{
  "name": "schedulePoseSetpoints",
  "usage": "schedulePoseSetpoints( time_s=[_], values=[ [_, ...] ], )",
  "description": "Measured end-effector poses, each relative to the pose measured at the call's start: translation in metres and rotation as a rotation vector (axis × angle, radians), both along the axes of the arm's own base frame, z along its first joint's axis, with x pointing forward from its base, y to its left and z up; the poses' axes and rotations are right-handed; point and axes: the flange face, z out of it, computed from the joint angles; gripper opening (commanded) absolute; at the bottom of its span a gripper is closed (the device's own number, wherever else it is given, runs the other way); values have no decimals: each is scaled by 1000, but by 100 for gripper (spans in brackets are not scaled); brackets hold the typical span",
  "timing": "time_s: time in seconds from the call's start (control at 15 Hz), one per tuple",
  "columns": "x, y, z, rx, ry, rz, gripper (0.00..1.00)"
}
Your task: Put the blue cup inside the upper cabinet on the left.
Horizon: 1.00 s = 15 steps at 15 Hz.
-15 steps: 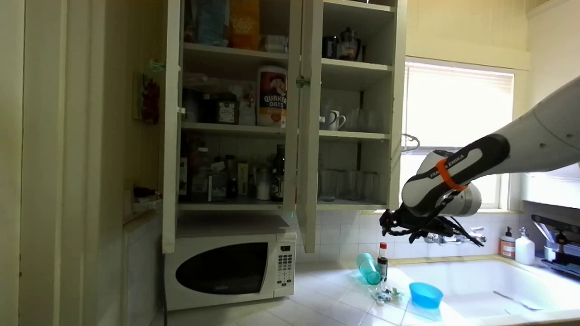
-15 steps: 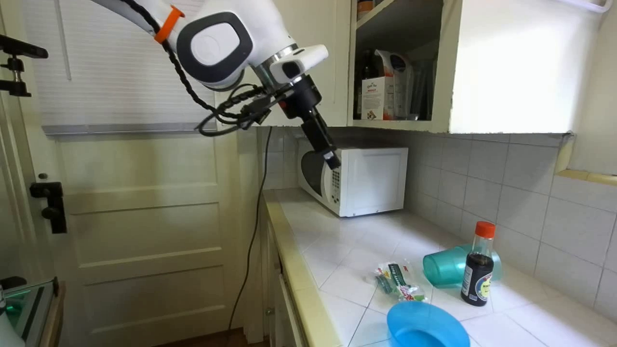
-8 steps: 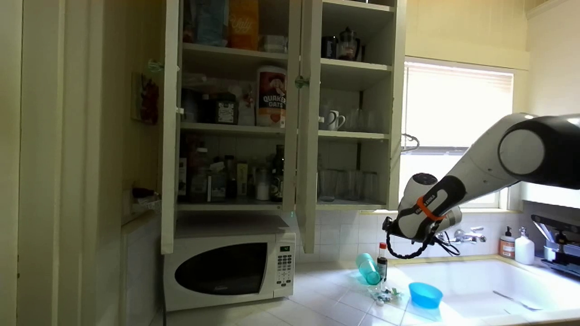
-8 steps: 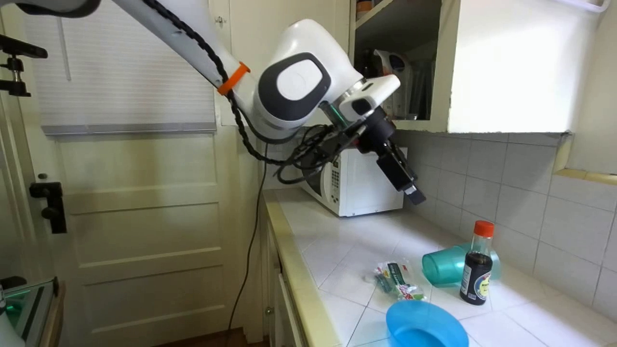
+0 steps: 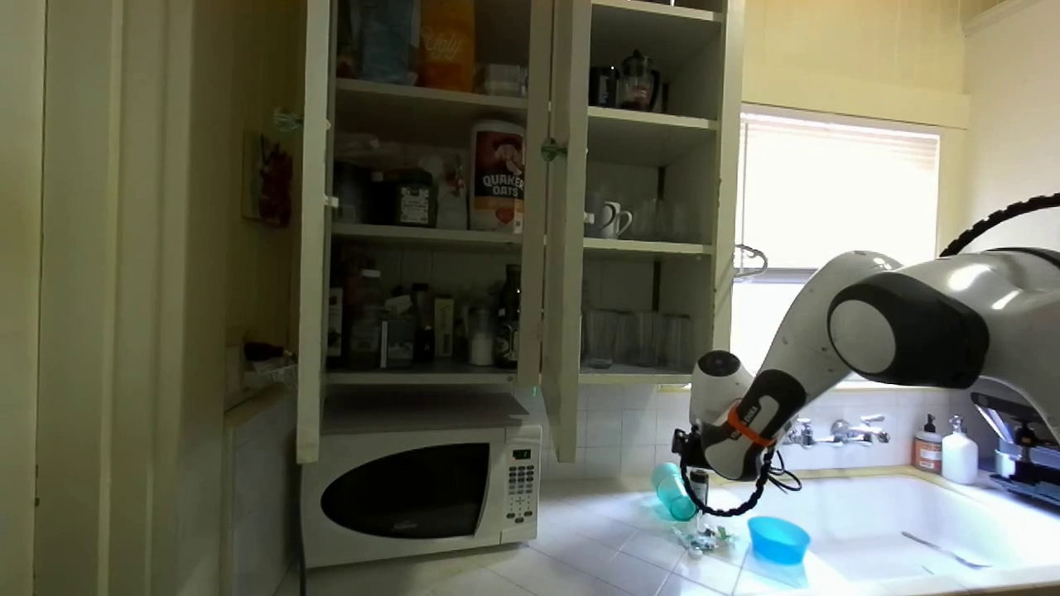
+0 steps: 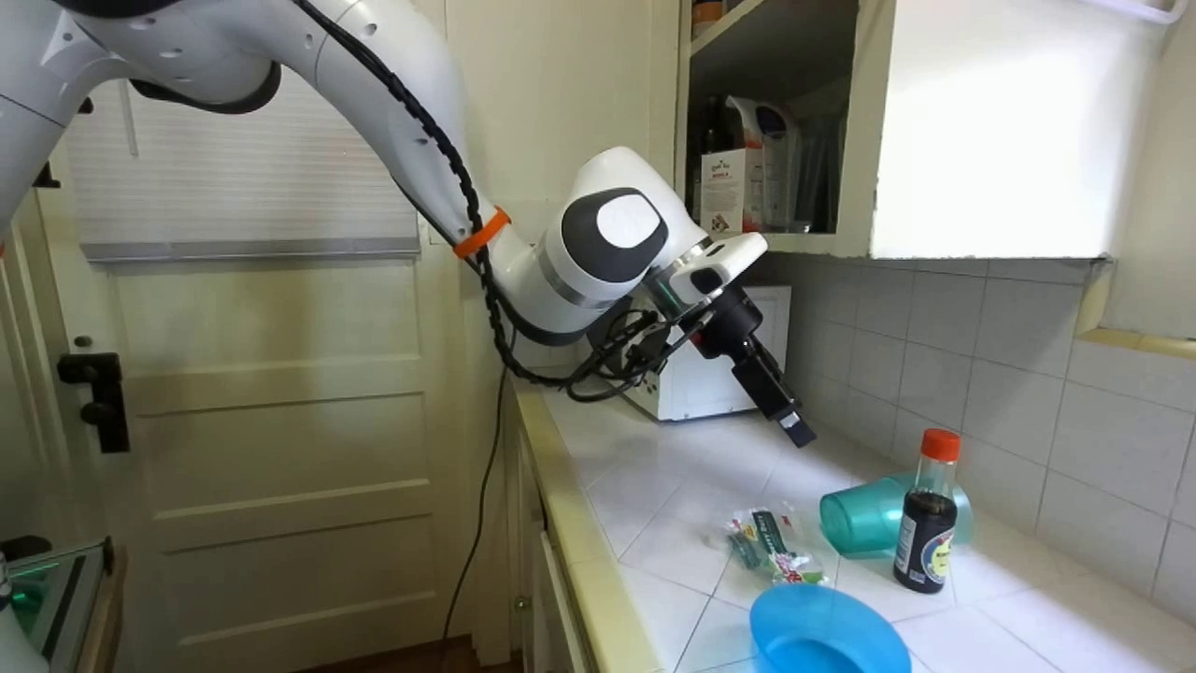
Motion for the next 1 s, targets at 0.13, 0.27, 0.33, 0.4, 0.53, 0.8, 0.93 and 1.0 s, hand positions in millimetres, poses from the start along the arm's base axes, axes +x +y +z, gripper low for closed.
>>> schedulePoseSetpoints(
  time_s=[0.13,0.27,0.33,0.4,0.53,0.8,0.93,1.0],
  values=[
    [-11,-4,-11,-1,27,-17,100],
    [-18,-9,-13,-2,37,-28,100],
    [-18,-9,-13,-2,37,-29,100],
    [-18,-9,-13,-5,38,-20,100],
    [-13,-2,-14,-26,48,61,100],
    [-4,19,-39,-34,61,275,100],
    [-4,14,-53,-42,64,312,100],
    [-4,7,-56,-48,60,309,100]
  ],
)
